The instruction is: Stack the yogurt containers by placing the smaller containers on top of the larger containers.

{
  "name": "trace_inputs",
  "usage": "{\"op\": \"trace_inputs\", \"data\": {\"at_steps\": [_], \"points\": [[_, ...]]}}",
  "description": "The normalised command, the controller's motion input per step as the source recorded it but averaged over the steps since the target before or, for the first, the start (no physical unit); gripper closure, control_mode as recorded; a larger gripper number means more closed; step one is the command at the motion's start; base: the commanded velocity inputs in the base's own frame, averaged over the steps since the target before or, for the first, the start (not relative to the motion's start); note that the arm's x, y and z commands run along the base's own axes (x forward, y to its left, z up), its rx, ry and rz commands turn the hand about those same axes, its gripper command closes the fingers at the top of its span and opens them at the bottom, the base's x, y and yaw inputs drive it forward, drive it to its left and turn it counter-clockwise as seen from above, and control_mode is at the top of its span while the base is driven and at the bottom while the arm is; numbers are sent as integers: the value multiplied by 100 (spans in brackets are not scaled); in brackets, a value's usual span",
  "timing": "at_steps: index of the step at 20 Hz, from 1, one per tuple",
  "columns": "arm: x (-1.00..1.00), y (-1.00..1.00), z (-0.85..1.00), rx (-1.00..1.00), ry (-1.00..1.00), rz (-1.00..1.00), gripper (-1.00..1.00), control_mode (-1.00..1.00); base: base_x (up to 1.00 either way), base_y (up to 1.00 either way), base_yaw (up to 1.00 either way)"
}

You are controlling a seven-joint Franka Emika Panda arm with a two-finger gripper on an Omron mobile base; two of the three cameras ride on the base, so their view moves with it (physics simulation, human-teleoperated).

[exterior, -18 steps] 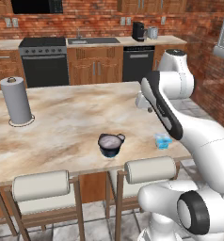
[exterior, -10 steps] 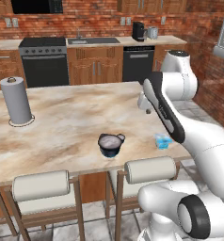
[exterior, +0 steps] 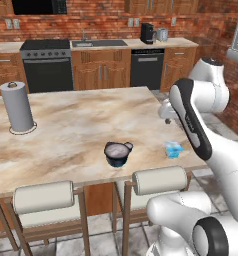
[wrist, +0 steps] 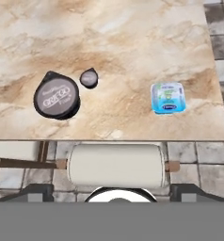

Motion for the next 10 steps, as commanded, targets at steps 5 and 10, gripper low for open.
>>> {"op": "trace_inputs", "data": {"at_steps": [5, 10], "points": [[-14, -24, 0, 8, 0, 0, -100, -100, 0, 0, 0], [-6, -23, 0, 8, 0, 0, -100, -100, 0, 0, 0]]}}
